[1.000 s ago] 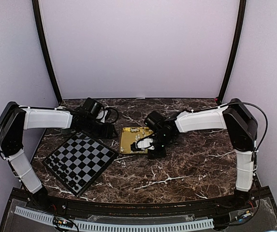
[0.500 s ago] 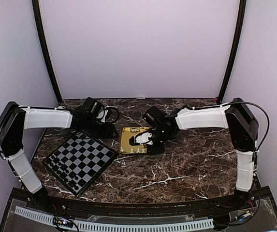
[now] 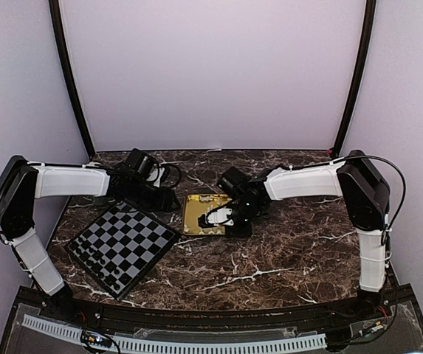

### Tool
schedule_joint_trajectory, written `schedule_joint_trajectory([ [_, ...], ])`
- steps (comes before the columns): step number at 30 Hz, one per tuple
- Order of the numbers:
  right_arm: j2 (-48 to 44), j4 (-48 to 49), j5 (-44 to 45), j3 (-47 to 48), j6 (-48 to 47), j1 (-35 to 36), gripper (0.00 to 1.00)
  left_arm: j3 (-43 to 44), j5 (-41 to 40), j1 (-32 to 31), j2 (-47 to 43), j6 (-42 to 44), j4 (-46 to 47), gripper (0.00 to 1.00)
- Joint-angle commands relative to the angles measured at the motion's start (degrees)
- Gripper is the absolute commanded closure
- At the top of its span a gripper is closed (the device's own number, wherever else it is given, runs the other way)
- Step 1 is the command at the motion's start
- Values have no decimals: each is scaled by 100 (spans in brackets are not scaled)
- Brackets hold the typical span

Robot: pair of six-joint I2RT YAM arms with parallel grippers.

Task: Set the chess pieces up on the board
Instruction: Pick up the storage box from the center of the board, then move the storage box to the center of the board.

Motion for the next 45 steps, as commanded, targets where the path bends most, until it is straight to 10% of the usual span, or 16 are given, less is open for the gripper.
schedule_joint_trajectory([
  [1,-170,-143,-68,-78,104,109,95,-47,51,-12,-171,-41,12,41],
  [27,-2078,-915,244,-2695,782,398,100,-147,179,-36,-68,-200,199,41],
  [45,-3741,-1475,1023,-4323,-256,-1188,100,-68,148,-135,17,-219,99,41],
])
